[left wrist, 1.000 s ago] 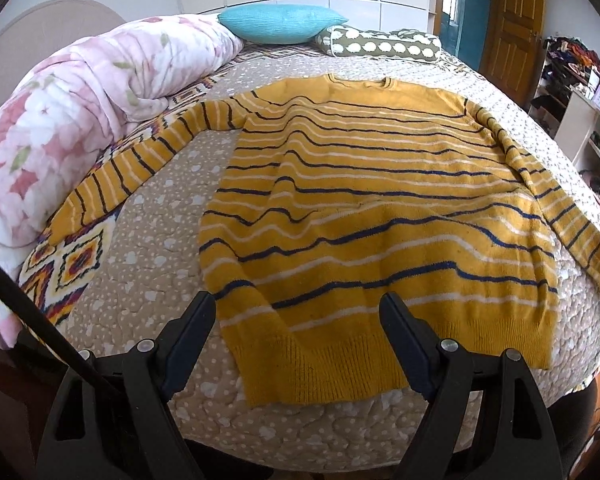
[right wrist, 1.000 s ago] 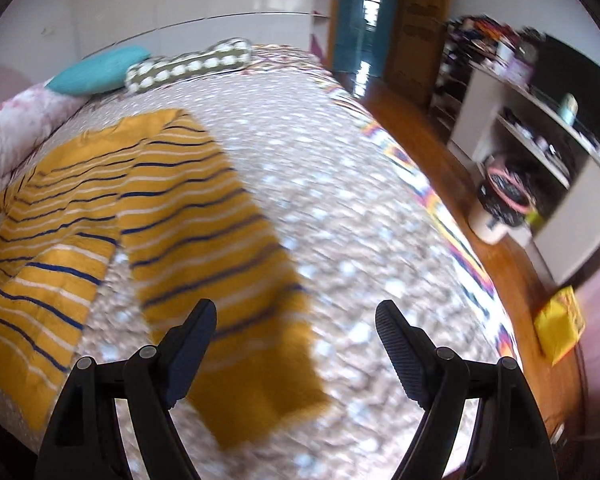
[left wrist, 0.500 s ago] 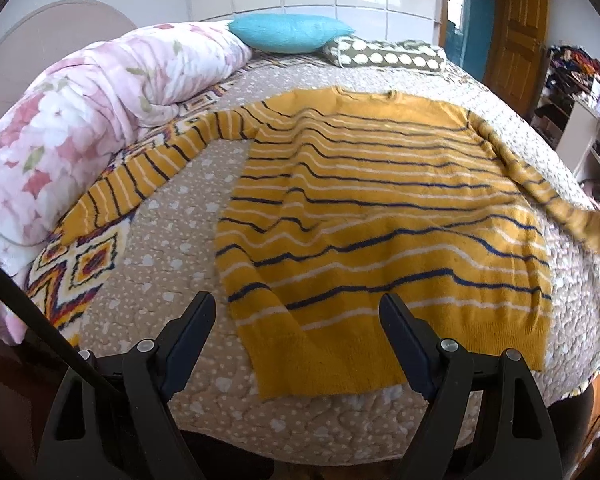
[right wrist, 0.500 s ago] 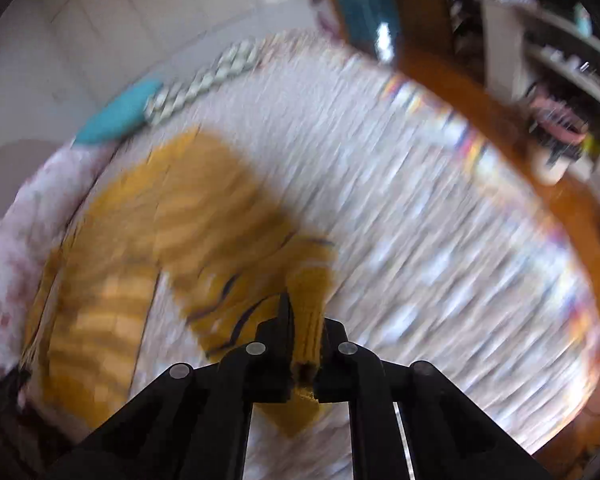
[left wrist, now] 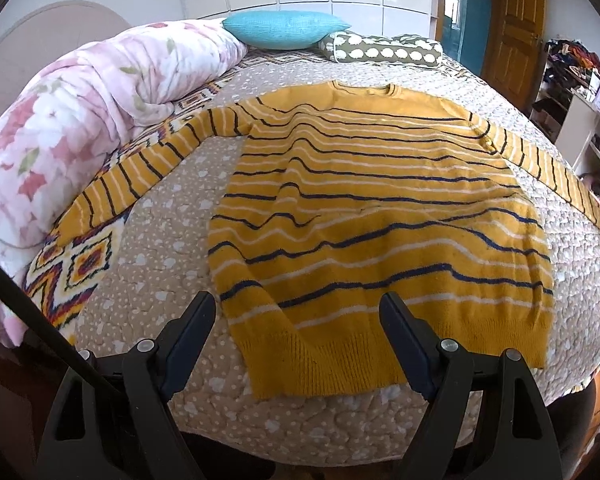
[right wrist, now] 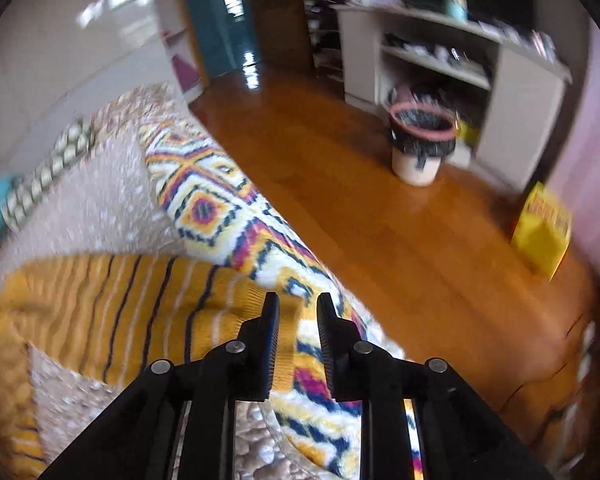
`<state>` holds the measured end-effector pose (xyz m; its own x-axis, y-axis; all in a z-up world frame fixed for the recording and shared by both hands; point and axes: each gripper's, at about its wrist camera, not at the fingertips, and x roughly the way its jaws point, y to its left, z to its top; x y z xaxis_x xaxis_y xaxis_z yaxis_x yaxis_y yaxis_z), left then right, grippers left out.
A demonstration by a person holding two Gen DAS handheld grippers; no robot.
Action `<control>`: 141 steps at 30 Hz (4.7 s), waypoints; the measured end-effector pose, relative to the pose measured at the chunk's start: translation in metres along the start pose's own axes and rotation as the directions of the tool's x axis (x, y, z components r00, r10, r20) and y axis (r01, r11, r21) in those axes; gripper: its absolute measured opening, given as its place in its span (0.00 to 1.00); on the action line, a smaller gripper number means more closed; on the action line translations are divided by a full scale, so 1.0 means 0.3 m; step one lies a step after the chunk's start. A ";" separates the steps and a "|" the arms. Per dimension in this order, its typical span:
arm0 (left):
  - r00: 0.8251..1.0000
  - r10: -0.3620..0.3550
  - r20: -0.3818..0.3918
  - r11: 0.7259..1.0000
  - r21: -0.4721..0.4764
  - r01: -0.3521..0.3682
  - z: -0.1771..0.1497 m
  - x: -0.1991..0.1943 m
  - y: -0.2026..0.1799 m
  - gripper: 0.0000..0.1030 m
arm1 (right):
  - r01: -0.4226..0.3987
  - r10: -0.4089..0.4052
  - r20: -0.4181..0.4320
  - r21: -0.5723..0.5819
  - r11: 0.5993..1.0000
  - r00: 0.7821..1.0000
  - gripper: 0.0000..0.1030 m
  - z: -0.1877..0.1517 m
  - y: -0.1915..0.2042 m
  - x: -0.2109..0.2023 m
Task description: Fold small clothes
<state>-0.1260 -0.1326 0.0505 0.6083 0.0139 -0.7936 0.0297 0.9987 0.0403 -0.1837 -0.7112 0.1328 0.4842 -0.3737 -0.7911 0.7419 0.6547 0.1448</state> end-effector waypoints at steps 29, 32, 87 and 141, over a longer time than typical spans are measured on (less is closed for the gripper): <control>0.993 -0.054 0.103 0.990 -0.122 0.067 -0.028 -0.041 0.278 0.80 | -0.263 0.268 -0.043 -0.386 0.884 0.963 0.06 -0.112 1.066 -0.091; 0.992 -0.050 0.119 0.988 -0.142 0.067 -0.044 -0.051 0.333 0.80 | -0.363 0.340 -0.141 -0.500 0.786 0.930 0.06 -0.286 1.375 -0.083; 0.988 0.022 0.153 0.850 -0.523 0.062 -0.239 -0.104 0.829 0.81 | -0.526 0.432 -0.472 -0.851 0.006 0.769 0.06 -1.652 2.398 -0.495; 0.999 0.021 -0.028 0.954 -0.297 -0.028 0.007 0.090 0.494 0.81 | -0.572 0.303 -0.505 -0.550 0.608 0.808 0.23 -0.934 1.950 0.098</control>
<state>-0.1036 0.0157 0.0363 0.5866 0.0363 -0.8091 -0.2248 0.9670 -0.1196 0.1345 -0.1552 0.0276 0.3815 0.2279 -0.8958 -0.0807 0.9736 0.2133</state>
